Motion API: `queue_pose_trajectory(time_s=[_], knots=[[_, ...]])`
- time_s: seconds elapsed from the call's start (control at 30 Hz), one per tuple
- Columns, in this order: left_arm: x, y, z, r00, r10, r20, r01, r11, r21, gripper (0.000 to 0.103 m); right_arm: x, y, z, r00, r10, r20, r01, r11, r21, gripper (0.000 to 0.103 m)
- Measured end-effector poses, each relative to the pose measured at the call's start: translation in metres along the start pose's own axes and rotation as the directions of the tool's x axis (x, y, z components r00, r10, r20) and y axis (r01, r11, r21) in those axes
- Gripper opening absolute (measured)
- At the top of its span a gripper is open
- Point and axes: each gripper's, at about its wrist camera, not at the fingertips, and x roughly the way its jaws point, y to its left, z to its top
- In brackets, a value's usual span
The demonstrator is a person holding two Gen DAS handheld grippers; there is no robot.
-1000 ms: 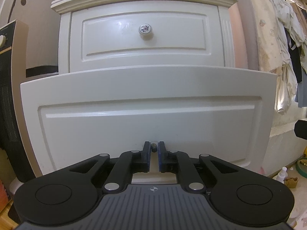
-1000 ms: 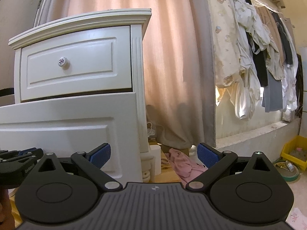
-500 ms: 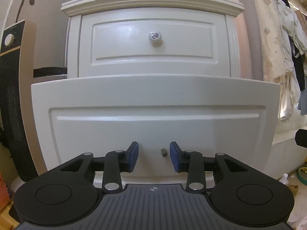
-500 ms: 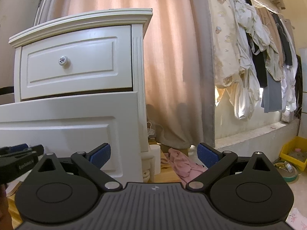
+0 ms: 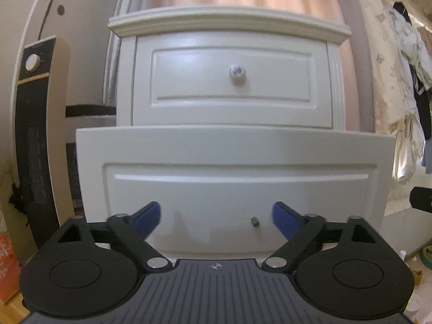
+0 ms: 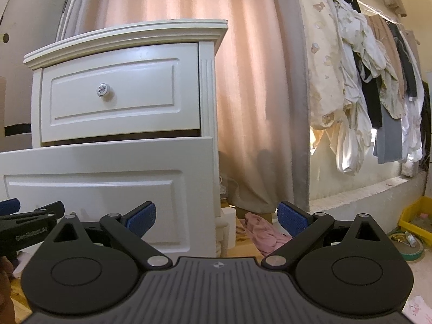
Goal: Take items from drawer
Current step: 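Open the left tool fingers and back away from the drawer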
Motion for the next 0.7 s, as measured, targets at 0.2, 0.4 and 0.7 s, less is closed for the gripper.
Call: queue_pose_trajectory(time_s=[0.2,0.4,0.7], knots=[[-0.018,0.005,0.004,0.999,-0.008,0.032,0.008,1.000,0.024,0.103,-0.005,0.003,0.002,1.000,-0.003,0.003,0.003,1.000,0.000,0.103],[-0.024,0.012,0.008,0.999,-0.025,-0.026,0.026,1.000,0.015,0.103,-0.010,0.009,0.005,1.000,0.003,0.011,-0.003,1.000,-0.007,0.103],[-0.035,0.024,0.014,0.998,-0.031,-0.061,0.032,0.999,0.010,0.103,-0.017,0.020,0.009,1.000,0.024,0.008,-0.024,1.000,-0.009,0.103]])
